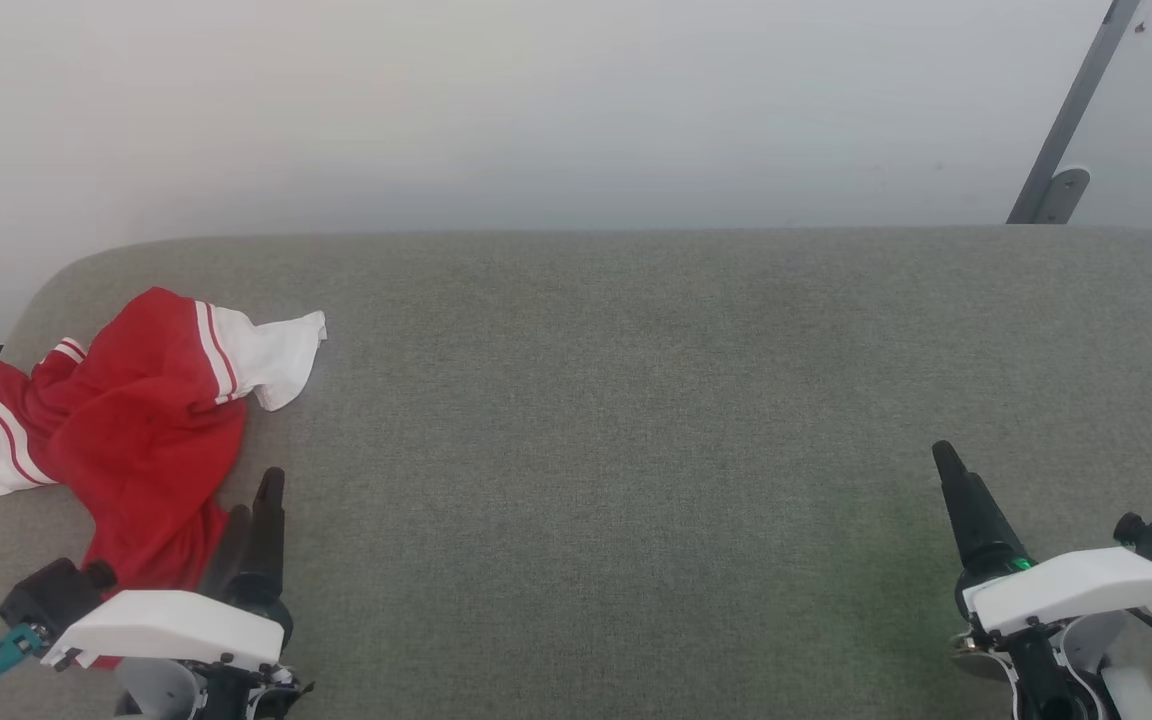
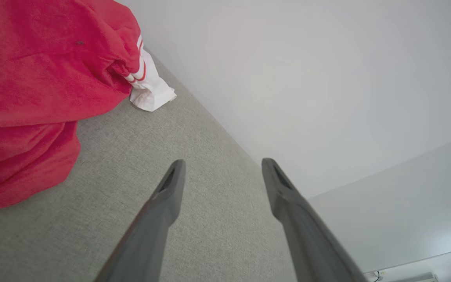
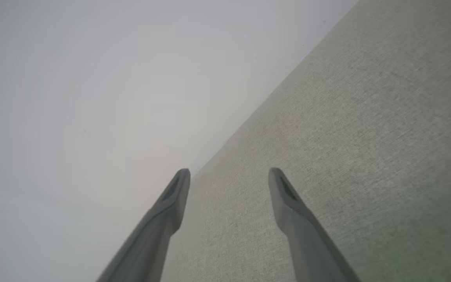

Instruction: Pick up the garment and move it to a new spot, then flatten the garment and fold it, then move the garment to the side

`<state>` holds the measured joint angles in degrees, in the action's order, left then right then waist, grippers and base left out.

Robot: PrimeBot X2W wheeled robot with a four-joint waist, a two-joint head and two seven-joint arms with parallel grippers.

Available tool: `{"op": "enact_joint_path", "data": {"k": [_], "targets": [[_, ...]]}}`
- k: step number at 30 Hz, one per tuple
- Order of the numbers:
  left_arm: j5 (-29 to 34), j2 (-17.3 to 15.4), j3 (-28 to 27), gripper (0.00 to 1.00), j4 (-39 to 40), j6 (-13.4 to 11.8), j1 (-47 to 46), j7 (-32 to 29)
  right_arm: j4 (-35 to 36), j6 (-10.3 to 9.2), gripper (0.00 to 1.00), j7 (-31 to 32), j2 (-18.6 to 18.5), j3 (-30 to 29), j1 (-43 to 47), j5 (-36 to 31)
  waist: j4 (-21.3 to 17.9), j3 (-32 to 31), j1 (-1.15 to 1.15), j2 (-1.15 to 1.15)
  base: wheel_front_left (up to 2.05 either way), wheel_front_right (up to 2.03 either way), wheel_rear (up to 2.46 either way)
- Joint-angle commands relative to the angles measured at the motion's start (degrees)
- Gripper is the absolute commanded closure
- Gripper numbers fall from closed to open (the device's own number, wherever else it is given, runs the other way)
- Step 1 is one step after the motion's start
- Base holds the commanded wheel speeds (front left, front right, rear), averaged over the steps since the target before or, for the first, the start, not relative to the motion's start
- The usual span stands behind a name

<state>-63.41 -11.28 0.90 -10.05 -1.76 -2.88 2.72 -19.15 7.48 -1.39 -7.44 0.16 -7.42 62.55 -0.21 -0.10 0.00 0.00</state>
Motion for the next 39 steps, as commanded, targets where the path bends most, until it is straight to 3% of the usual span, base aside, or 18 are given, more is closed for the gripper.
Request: {"op": "enact_joint_path", "data": {"k": [1, 39], "targets": [[0.7, -0.7, 0.0, 0.0, 1.0, -0.2, -0.5, 0.3, 0.4, 0.01, 0.0, -0.3, -0.4, 0.2, -1.5, -0.7, 0.0, 0.0, 0.0, 0.0, 0.0, 0.0, 0.0], [24.4, -1.7, -1.7, 0.0, 4.2, 3.0, 1.5, 6.9, 1.5, 0.01, 0.0, -4.0, -3.3, 1.1, -2.8, -21.1, -0.4, 0.0, 0.0, 0.0, 0.0, 0.0, 0.0]]}}
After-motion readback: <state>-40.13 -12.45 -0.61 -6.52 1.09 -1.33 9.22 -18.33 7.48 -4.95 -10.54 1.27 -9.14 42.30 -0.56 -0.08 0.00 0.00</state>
